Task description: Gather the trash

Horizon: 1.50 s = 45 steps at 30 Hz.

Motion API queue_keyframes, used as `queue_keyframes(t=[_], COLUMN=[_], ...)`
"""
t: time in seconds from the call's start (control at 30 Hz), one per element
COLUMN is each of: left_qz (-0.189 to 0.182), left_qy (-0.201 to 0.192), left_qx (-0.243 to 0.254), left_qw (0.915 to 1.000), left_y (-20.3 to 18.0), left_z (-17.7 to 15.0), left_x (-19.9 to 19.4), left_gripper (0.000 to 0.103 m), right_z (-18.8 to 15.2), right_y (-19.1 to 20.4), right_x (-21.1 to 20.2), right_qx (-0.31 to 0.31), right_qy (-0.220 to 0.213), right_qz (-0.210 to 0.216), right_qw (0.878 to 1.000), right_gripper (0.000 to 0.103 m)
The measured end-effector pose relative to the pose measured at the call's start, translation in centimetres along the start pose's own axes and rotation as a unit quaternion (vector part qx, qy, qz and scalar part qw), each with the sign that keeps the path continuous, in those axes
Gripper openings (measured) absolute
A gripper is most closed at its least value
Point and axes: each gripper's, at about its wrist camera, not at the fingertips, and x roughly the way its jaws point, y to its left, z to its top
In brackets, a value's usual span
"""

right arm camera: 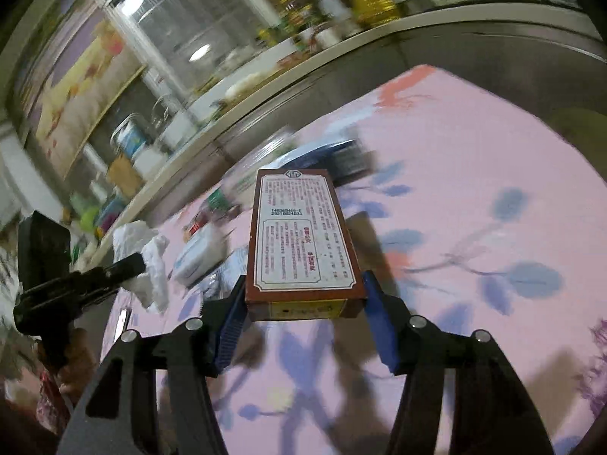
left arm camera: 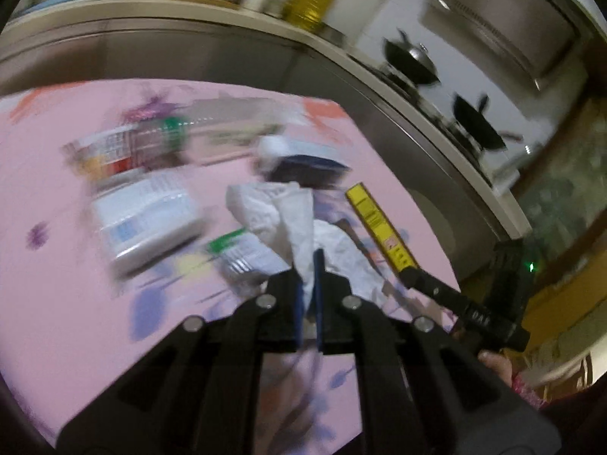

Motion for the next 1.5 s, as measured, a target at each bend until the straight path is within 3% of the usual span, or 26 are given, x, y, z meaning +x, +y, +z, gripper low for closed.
queue_keyframes(t=[0.13, 0.23, 0.37, 0.5, 0.63, 0.7, 0.77, 0.8, 0.93, 1.07, 1.2, 1.3, 1.43, 1.5], left_qz=[-0.028, -0.061, -0.098, -0.093, -0.073, -0.060, -0.041, -0.030, -0.023, -0.046, -0.044, -0.027, 0.009, 0.027], left_qy=[0.042, 0.073, 0.107, 0.137, 0.161, 0.176, 0.194, 0.197, 0.190, 0.133, 0.094, 0.089, 0.079, 0.073], left_qx=[0.066, 0.116, 0.169, 0.210, 0.222, 0.223, 0.219, 0.217, 0.205, 0.215, 0.239, 0.253, 0.263, 0.251], left_qw=[0.9965, 0.9888, 0.9749, 0.9636, 0.9590, 0.9570, 0.9553, 0.9555, 0.9598, 0.9665, 0.9654, 0.9629, 0.9615, 0.9648], left_y=[-7.0, -13.4, -21.8, -27.5, -29.5, -29.9, -29.8, -29.7, -29.3, -30.4, -30.1, -28.4, -24.8, -21.8], left_z=[3.3, 5.6, 7.8, 8.5, 8.4, 8.1, 7.7, 7.6, 7.5, 8.3, 6.3, 3.6, 0.8, -0.6], left_x=[7.2, 12.7, 20.3, 28.3, 33.7, 36.1, 37.8, 38.4, 37.7, 32.8, 27.2, 24.3, 20.9, 18.6], left_gripper=[0.004, 0.004, 0.004, 0.005, 0.006, 0.014, 0.042, 0.043, 0.043, 0.043, 0.043, 0.043, 0.043, 0.043], right_z=[0.9, 2.0, 3.5, 4.9, 6.0, 6.3, 6.4, 6.5, 6.9, 6.4, 5.7, 5.1, 5.0, 4.8], right_y=[-5.1, -10.4, -16.0, -20.8, -23.6, -24.3, -24.8, -25.0, -25.3, -24.1, -22.3, -21.1, -18.6, -17.0], right_x=[-3.7, -7.0, -9.3, -10.4, -10.3, -9.7, -9.4, -9.2, -9.6, -12.3, -13.7, -13.4, -11.6, -10.4], right_qx=[0.043, 0.089, 0.121, 0.145, 0.153, 0.155, 0.153, 0.153, 0.155, 0.167, 0.175, 0.173, 0.152, 0.141], right_qy=[-0.062, -0.106, -0.123, -0.125, -0.123, -0.124, -0.131, -0.133, -0.148, -0.196, -0.219, -0.211, -0.182, -0.165], right_qz=[-0.037, -0.082, -0.142, -0.189, -0.209, -0.221, -0.232, -0.233, -0.224, -0.207, -0.186, -0.165, -0.142, -0.124], right_qw=[0.997, 0.987, 0.975, 0.963, 0.958, 0.955, 0.952, 0.951, 0.951, 0.944, 0.942, 0.948, 0.961, 0.968], right_gripper=[0.057, 0.057, 0.057, 0.057, 0.057, 0.059, 0.067, 0.068, 0.069, 0.069, 0.069, 0.069, 0.061, 0.058])
